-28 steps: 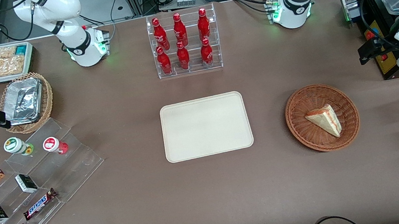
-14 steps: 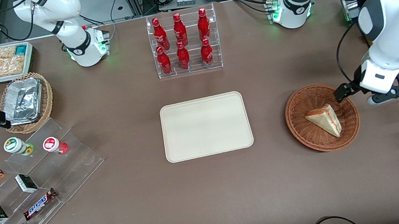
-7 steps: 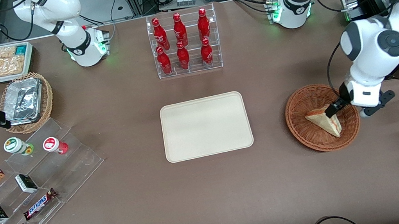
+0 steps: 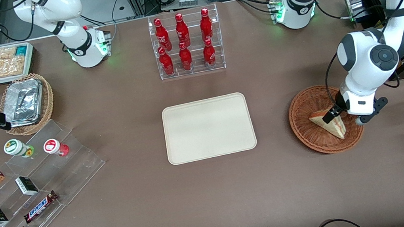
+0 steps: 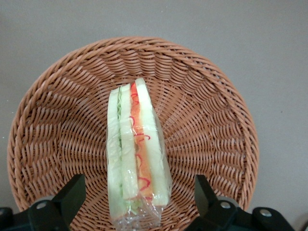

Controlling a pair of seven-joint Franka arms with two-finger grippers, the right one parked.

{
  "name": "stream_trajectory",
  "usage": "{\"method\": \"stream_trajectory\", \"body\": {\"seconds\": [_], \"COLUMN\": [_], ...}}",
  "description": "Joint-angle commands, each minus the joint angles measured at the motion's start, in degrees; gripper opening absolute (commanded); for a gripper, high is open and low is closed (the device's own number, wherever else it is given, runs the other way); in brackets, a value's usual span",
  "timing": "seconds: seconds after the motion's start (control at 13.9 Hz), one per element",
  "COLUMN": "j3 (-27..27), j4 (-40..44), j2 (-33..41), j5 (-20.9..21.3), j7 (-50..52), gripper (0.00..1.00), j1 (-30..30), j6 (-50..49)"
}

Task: Place sandwich from basket to tray
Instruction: 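Lower the open left gripper around the sandwich and close it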

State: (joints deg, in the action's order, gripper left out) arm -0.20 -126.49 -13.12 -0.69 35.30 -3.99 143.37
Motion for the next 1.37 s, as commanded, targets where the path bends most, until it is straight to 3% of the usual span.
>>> {"method": "stream_trajectory", "body": {"seconds": [0.0, 0.14, 0.22, 0.36, 0.43, 0.5, 0.86, 1.3], "j3": [0.02, 0.02, 0.02, 0.02, 0.02, 0.02, -0.59, -5.59], "j4": [-0.51, -0.69, -0.6, -0.6, -0.52, -0.43, 0.53, 12.38], "j2": [-1.03, -1.38, -1.65, -1.65, -1.74, -1.65, 0.54, 4.59], "j5": [-0.45, -0.45, -0.45, -0.45, -0.45, -0.45, -0.28, 0.34], "j7": [1.0, 1.0, 1.0, 0.91, 0.91, 0.91, 0.56, 0.3], "gripper": [1.0, 1.0, 0.94, 0.34, 0.11, 0.0, 0.0, 0.0], "j1": [-0.66, -0.76, -0.84, -0.84, -0.84, -0.84, -0.84, -0.76], "j6": [1.47, 1.56, 1.64, 1.65, 1.56, 1.56, 0.25, -20.03]}}
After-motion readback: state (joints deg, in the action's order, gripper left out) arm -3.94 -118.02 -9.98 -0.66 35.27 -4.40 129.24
